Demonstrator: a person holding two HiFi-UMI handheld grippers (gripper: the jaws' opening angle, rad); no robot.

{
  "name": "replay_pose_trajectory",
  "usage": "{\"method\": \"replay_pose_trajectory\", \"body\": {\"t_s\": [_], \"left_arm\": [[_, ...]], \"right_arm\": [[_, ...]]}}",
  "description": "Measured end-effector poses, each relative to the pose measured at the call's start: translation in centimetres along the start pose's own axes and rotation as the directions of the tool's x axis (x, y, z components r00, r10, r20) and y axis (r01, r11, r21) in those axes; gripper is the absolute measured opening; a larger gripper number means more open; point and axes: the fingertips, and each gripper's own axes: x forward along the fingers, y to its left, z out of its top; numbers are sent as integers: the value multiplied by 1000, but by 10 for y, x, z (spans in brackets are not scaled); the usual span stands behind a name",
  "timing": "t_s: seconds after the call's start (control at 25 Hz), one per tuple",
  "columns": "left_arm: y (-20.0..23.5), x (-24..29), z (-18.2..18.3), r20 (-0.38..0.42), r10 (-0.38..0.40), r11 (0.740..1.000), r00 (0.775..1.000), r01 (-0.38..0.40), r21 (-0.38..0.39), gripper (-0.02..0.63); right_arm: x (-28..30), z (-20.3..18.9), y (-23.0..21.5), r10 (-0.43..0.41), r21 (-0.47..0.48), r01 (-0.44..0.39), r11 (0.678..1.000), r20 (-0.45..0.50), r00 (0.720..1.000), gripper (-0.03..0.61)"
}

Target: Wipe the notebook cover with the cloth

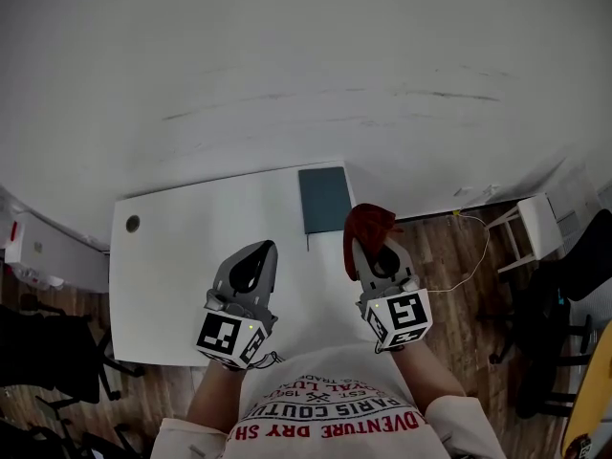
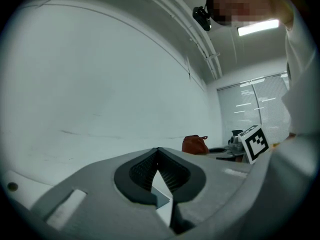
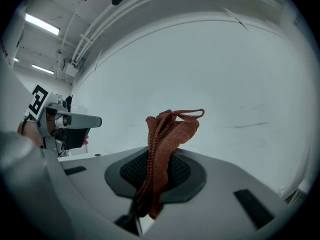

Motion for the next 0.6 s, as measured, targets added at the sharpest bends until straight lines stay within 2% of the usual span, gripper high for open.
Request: {"method": "replay_pose_trajectory", "body": {"t_s": [0.36, 0.6], "left_arm": [[-4, -2, -5, -18, -16, 999, 1000, 15, -33, 9], [-3, 2, -11, -37, -19, 998, 999, 17, -59, 9]], "right_arm": [[-5, 4, 4, -20, -37, 21, 999, 9, 1000, 74], [-6, -2, -1, -31, -14, 31, 999, -13, 999, 74]]}}
